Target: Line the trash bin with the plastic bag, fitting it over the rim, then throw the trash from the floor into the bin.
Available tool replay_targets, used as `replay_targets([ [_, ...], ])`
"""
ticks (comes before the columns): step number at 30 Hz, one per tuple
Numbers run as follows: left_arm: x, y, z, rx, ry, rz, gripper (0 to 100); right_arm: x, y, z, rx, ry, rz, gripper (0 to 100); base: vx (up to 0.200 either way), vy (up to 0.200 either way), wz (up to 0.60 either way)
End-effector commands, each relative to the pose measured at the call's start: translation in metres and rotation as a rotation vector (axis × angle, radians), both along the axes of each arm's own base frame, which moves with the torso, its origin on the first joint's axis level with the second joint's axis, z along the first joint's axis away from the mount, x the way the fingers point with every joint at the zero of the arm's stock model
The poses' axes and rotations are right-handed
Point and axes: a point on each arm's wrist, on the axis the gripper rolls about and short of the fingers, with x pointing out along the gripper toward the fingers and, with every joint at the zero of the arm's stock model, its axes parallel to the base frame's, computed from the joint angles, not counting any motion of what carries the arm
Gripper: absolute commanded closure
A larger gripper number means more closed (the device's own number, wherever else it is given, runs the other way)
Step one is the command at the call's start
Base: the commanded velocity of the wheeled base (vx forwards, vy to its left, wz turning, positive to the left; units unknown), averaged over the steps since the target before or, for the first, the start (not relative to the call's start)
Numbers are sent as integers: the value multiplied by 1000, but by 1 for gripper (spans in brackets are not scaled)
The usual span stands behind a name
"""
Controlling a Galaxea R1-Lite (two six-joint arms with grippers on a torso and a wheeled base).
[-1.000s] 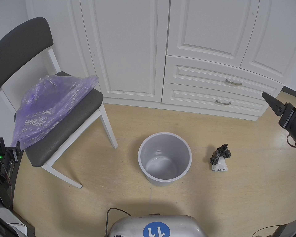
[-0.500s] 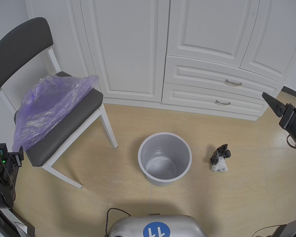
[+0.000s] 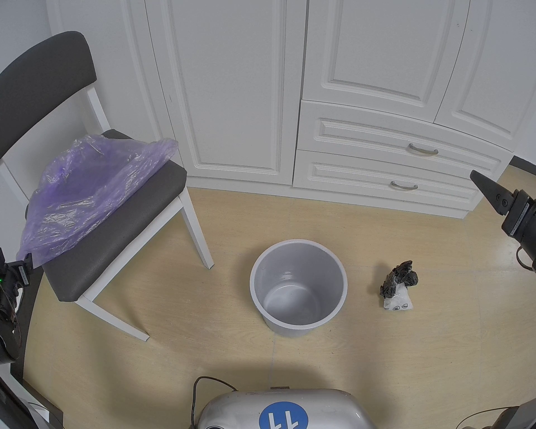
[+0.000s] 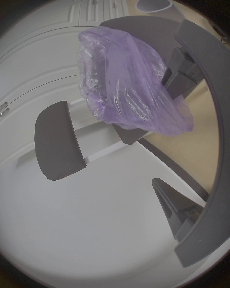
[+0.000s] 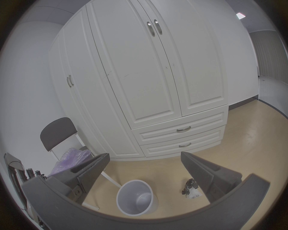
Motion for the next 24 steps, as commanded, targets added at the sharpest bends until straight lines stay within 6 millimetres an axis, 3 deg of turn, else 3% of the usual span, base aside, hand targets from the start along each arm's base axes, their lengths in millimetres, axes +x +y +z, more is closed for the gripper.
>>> replay_targets([
  [1, 13, 5, -7, -51, -10, -50, 0, 0, 0, -1, 0, 2, 2, 0, 0, 0, 0],
  [8, 38, 15, -14, -161, -82, -128, 0, -2, -1, 1, 3, -6, 2, 0, 0, 0, 0],
  [12, 38, 14, -11, -216, -117, -205, 0, -3, -1, 1, 3, -7, 2, 0, 0, 0, 0],
  [24, 34, 11, -2, -198, -144, -211, 0, -3, -1, 1, 4, -11, 4, 0, 0, 0, 0],
])
